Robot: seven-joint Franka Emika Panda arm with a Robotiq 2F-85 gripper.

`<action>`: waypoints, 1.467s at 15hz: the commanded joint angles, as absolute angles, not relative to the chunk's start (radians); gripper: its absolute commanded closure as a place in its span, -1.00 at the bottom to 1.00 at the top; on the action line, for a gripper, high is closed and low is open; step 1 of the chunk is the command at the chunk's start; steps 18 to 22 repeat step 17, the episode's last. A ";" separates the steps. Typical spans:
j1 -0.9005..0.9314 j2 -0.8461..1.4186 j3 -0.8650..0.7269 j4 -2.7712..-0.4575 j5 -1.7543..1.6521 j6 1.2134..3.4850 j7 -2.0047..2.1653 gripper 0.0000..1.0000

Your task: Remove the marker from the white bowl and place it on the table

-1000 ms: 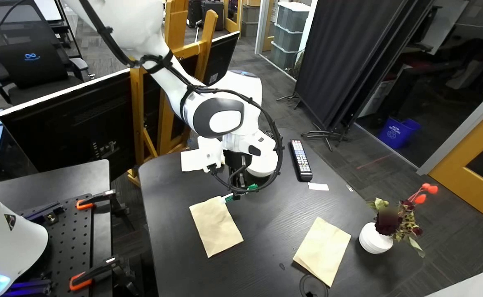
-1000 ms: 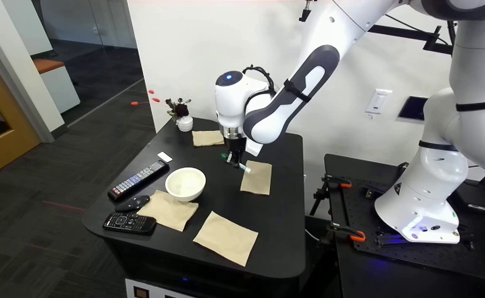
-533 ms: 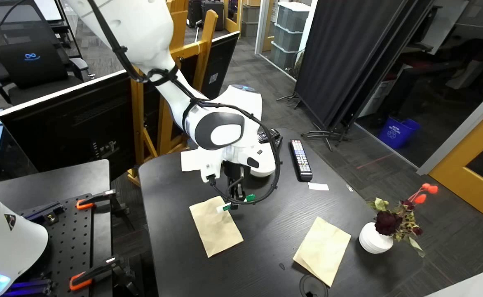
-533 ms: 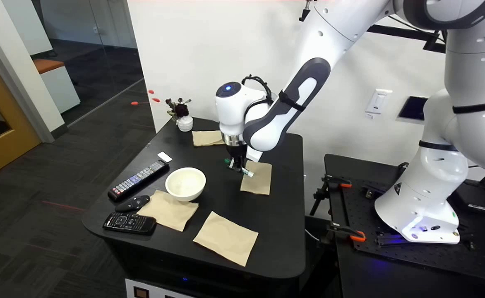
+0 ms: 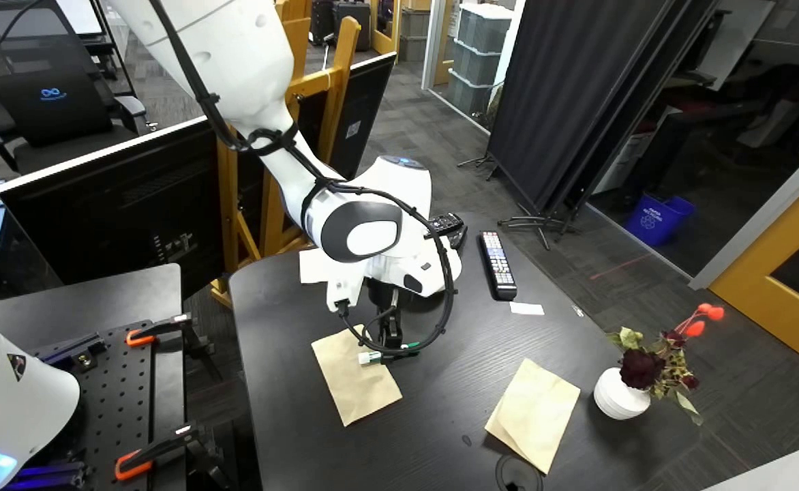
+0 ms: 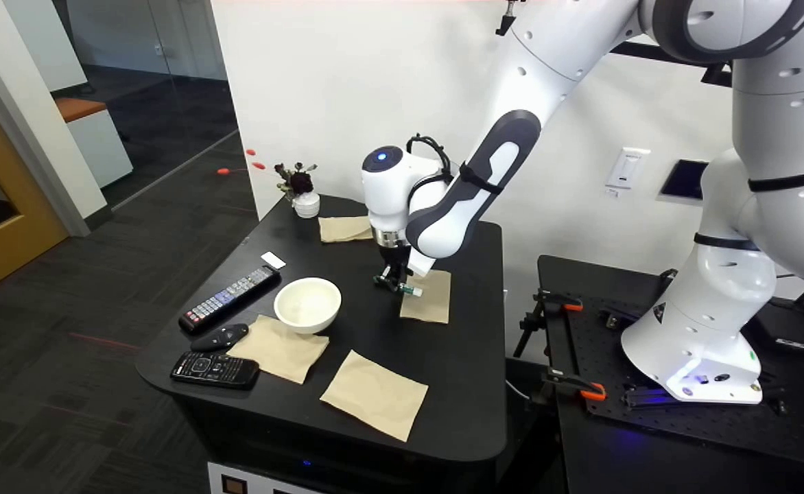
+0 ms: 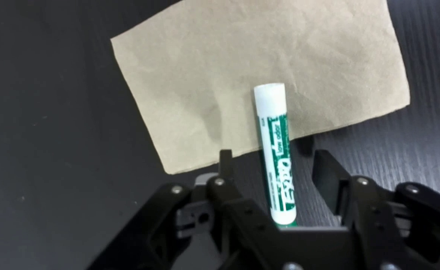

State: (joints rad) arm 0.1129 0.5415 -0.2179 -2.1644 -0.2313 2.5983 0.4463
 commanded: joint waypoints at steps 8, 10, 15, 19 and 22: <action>0.137 0.425 -0.249 -2.203 -0.226 2.624 0.481 -1.00; 0.130 0.381 -0.240 -2.203 -0.226 2.609 0.467 -1.00; 0.110 0.289 -0.211 -2.222 -0.229 2.605 0.427 -1.00; 0.112 0.335 -0.213 -2.183 -0.235 2.615 0.457 -1.00; 0.112 0.335 -0.213 -2.183 -0.235 2.615 0.457 -1.00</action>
